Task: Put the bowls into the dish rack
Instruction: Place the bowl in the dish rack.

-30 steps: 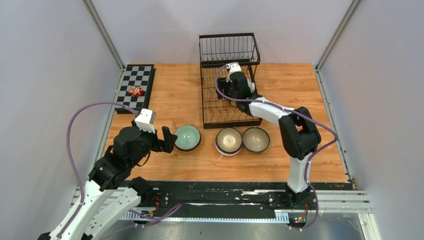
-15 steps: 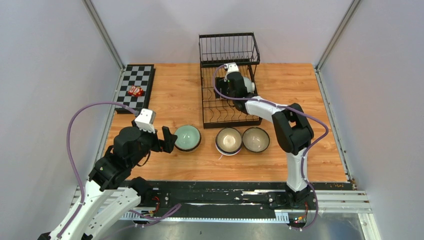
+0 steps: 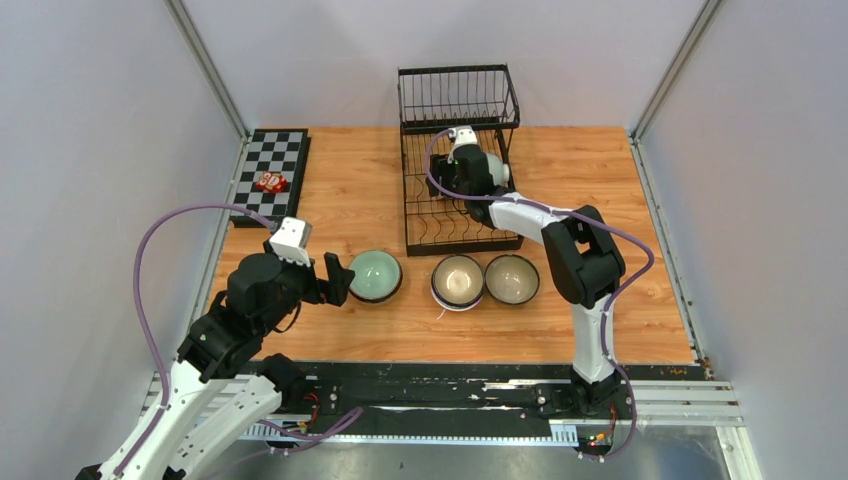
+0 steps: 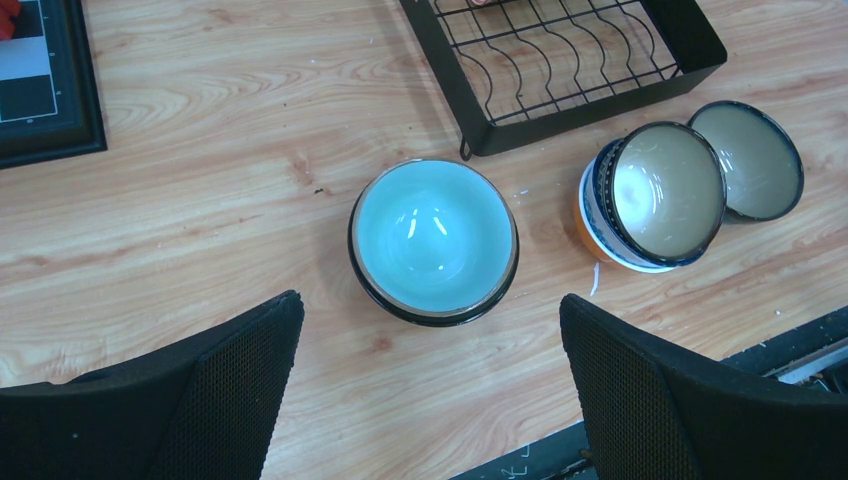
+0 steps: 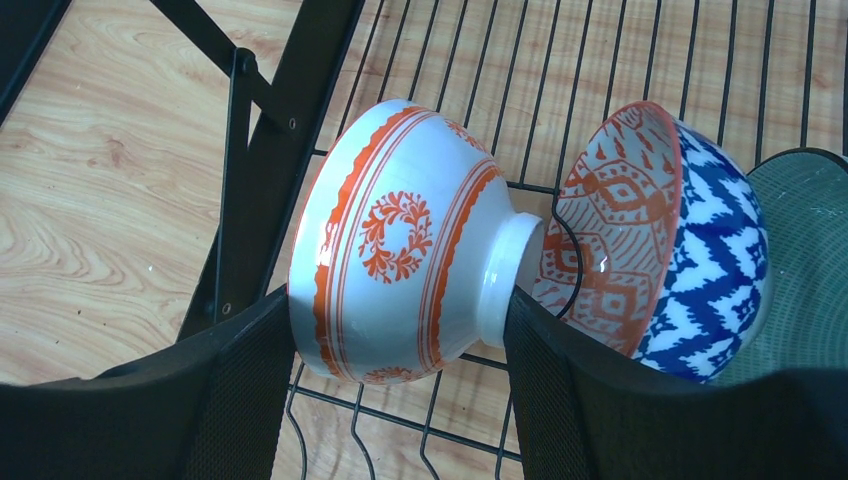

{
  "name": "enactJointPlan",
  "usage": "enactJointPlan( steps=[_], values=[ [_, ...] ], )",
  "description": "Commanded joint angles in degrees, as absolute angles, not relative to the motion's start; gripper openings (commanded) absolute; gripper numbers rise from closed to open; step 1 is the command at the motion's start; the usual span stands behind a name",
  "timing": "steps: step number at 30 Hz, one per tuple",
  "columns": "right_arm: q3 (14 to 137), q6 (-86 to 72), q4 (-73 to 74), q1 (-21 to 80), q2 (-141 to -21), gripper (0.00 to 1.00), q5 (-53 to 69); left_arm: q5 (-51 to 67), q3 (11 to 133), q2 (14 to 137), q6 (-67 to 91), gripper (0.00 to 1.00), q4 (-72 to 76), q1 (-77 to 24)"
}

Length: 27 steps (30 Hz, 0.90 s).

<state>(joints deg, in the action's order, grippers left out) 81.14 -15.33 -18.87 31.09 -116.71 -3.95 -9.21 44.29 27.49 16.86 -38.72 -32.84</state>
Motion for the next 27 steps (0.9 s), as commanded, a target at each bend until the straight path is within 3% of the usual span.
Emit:
enactJointPlan(
  steps=[1,5,8,18,27],
  values=[
    [81.96,-16.91,-21.09,30.03,-117.49,0.35,-3.23,-8.79,43.77,27.25,15.91,1.00,-37.54,-32.61],
    [81.46,-17.08,-20.56,29.91,-116.78,0.61,-4.27,-8.79,43.77,27.09,15.95,1.00,-37.54,-32.60],
    [81.33,-17.22,-20.05,29.95,-116.06,0.69,-4.57,-8.79,43.77,27.07,15.92,1.00,-37.58,-32.60],
    [79.77,-17.70,-20.39,29.99,-112.77,0.83,-4.04,-8.44,43.76,26.98,15.91,1.00,-37.44,-32.61],
    [77.49,-18.48,-20.92,30.30,-108.88,0.84,-3.07,-8.35,43.68,26.60,15.91,1.00,-37.37,-32.60]
  ],
)
